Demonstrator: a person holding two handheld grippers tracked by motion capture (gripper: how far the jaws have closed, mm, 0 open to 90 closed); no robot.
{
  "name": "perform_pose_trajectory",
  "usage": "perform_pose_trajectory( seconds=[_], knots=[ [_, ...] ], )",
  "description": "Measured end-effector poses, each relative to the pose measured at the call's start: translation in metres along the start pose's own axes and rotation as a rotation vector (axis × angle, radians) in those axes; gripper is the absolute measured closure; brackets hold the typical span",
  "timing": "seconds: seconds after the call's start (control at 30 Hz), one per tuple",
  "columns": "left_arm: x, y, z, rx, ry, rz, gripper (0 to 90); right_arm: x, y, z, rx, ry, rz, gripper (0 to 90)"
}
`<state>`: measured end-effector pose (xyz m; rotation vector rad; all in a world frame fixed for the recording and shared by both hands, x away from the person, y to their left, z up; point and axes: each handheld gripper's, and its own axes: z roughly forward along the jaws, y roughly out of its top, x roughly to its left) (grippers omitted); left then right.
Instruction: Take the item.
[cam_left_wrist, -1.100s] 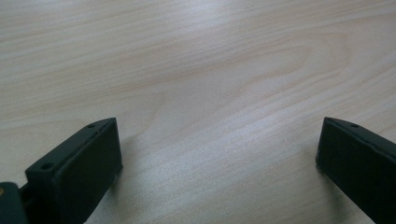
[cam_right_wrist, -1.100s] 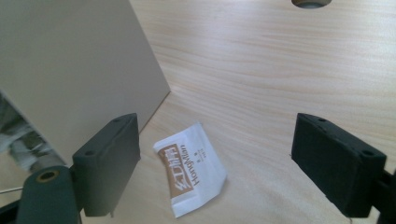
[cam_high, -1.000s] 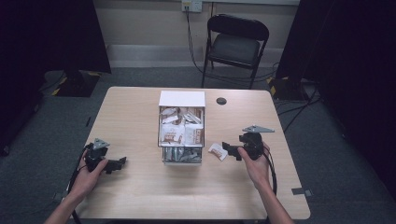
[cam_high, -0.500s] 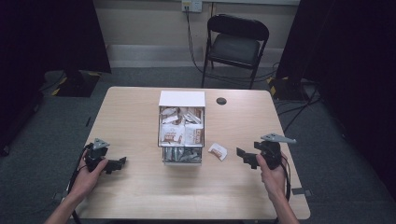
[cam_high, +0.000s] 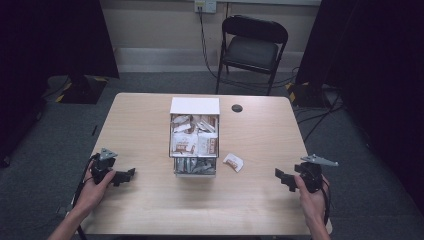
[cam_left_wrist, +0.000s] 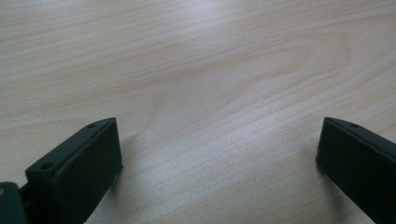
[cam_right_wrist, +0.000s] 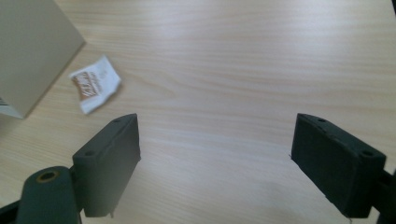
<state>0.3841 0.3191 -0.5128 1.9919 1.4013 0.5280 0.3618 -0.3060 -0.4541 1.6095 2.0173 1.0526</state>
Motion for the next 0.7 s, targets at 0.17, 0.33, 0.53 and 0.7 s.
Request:
perform_pose_trajectory(
  seconds=[0.17, 0.33, 0.53, 0.7],
  knots=[
    [0.0, 0.0, 0.0, 0.003, -0.001, 0.005, 0.0, -0.013, -0.012, 0.007, 0.051, -0.045, 0.024, 15.3],
    [0.0, 0.0, 0.0, 0.001, -0.003, 0.006, 0.0, -0.019, -0.021, 0.015, 0.121, -0.111, 0.016, 15.4],
    [0.0, 0.0, 0.0, 0.001, -0.003, 0.005, 0.0, -0.015, -0.028, 0.023, 0.114, -0.186, -0.04, 14.3],
    [0.0, 0.0, 0.0, -0.001, -0.002, 0.003, 0.0, -0.013, -0.036, 0.027, 0.049, -0.212, -0.06, 8.2]
  ],
)
